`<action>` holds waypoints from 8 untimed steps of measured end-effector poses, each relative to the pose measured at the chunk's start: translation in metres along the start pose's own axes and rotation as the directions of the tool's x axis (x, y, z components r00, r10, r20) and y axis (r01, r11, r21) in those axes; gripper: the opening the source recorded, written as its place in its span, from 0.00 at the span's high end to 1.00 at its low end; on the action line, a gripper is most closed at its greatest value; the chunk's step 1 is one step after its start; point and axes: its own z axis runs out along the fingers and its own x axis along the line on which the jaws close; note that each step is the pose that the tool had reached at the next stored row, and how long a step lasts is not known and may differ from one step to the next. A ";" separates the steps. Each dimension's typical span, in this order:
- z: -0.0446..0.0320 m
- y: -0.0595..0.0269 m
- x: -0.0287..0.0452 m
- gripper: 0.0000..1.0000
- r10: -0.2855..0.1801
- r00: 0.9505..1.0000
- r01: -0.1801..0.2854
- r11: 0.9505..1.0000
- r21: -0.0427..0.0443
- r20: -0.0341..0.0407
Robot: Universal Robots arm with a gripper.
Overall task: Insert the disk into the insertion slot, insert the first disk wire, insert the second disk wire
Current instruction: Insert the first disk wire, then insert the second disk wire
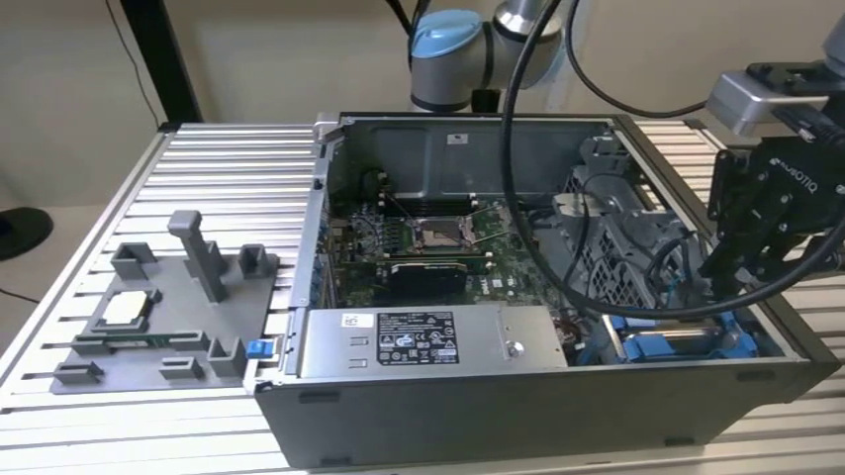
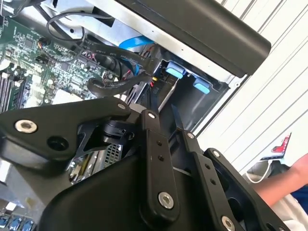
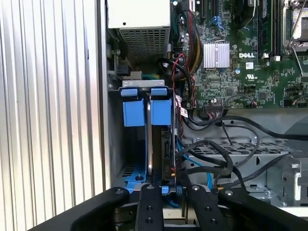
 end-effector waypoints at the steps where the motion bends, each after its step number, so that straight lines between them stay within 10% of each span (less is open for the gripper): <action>1: -0.0001 0.0000 0.0000 0.00 0.000 1.000 0.000 1.000 0.000 0.000; 8: -0.0005 -0.0123 -0.0006 0.00 0.000 1.000 0.000 1.000 -0.012 -0.001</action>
